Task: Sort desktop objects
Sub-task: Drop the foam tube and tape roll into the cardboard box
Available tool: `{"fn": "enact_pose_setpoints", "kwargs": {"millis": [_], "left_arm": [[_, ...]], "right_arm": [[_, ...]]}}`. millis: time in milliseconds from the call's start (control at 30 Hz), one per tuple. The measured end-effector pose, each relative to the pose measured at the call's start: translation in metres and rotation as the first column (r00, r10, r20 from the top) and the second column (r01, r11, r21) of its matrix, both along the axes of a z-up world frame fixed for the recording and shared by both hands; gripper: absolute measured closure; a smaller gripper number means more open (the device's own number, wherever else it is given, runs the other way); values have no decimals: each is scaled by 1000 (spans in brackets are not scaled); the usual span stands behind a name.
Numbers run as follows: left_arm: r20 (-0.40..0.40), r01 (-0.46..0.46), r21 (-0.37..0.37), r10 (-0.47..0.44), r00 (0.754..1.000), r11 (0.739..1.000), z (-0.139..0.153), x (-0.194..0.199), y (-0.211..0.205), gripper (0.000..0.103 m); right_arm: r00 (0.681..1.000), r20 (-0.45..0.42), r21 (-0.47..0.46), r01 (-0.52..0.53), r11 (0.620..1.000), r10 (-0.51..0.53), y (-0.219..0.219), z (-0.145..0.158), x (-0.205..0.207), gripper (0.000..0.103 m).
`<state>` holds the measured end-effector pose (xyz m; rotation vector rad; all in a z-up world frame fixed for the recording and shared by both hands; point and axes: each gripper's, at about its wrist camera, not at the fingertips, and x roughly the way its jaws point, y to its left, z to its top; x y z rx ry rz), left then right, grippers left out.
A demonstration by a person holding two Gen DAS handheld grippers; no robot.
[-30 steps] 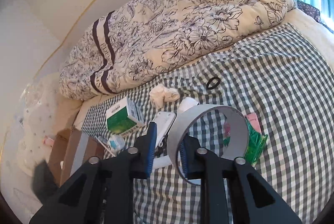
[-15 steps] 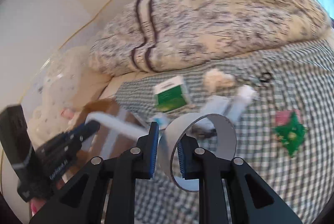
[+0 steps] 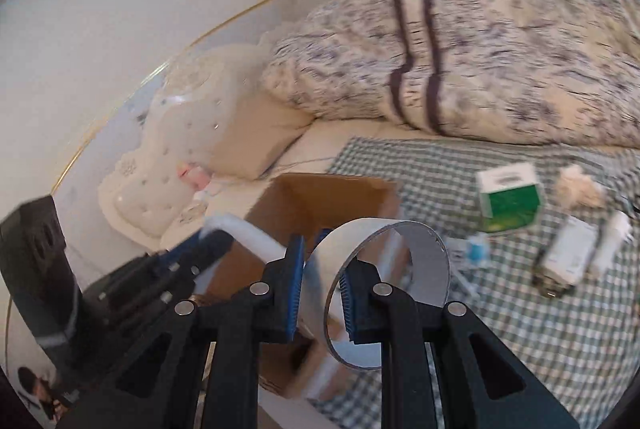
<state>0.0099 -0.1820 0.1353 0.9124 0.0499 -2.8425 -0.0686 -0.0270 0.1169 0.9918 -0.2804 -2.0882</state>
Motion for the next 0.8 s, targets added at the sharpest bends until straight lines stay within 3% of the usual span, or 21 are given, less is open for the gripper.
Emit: {"fn": "enact_pose_setpoints", "kwargs": {"millis": [233,300,333,400,433,567,800], "left_arm": [[60,-49,44,47,997,998,-42,-3,-46,94],[100,-60,38,56,993,997,-56,-8,-54,88],[111,-86,21,83,990,996,-62,-9,-57,82],[130,-128,2,127,983,992,-70,-11,-64,42],[132,-134,6,132,982,991,-72,-11,-66,35],[119,-138,4,136,984,990,-69,-9,-65,30],[114,-126,-9,126,985,992,-59,-7,-47,27]], "right_arm": [[996,68,61,-66,996,61,-85,-30,-20,86],[995,89,78,-53,996,46,-95,-41,-28,85],[995,96,98,-48,994,39,-100,-46,-32,74],[996,89,144,-23,989,11,-108,-51,-38,51],[997,74,172,-6,985,-7,-111,-51,-40,50],[1000,-2,239,24,971,-24,-114,-44,-36,50],[998,-37,241,61,969,-54,-90,-28,-24,50]]}}
